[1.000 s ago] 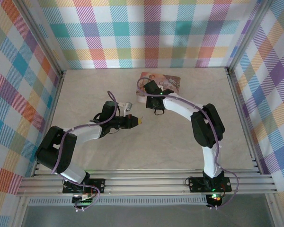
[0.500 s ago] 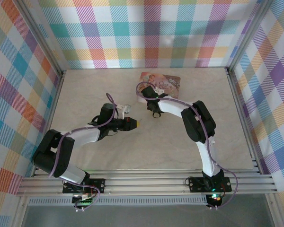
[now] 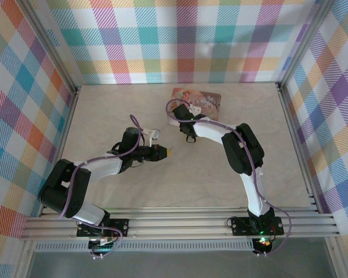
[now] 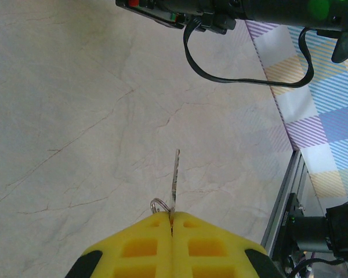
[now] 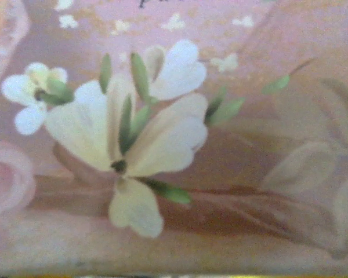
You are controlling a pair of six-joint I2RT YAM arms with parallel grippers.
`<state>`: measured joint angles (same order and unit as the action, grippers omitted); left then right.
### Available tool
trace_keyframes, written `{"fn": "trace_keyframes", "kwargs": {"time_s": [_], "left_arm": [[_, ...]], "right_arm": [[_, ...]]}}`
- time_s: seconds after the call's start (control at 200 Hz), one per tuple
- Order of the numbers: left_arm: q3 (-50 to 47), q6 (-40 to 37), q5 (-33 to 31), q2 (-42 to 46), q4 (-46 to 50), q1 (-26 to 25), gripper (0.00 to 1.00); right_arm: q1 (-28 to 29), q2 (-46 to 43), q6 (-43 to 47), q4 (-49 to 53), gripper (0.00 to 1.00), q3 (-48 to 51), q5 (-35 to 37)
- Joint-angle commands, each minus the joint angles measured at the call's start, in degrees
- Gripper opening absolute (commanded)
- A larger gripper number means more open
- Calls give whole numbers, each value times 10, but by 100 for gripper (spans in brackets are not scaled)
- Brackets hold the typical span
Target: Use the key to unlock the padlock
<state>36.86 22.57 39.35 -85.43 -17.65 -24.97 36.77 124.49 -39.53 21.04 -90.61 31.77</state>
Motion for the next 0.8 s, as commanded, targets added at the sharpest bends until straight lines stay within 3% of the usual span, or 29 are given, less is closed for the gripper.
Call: {"fn": "trace_keyframes", "kwargs": {"time_s": [0.0, 0.215, 0.355, 0.795], "left_arm": [[-5, -19, 7, 10, 12, 7, 0], [-7, -22, 5, 16, 17, 6, 0], [-10, -28, 0, 24, 24, 6, 0], [-54, -30, 10, 60, -12, 1, 0]], "right_arm": [[1, 9, 24, -37, 41, -11, 19], [0, 5, 40, -40, 20, -8, 18], [0, -14, 60, -50, 12, 19, -2], [-6, -122, 76, -30, 1, 138, -180]]}}
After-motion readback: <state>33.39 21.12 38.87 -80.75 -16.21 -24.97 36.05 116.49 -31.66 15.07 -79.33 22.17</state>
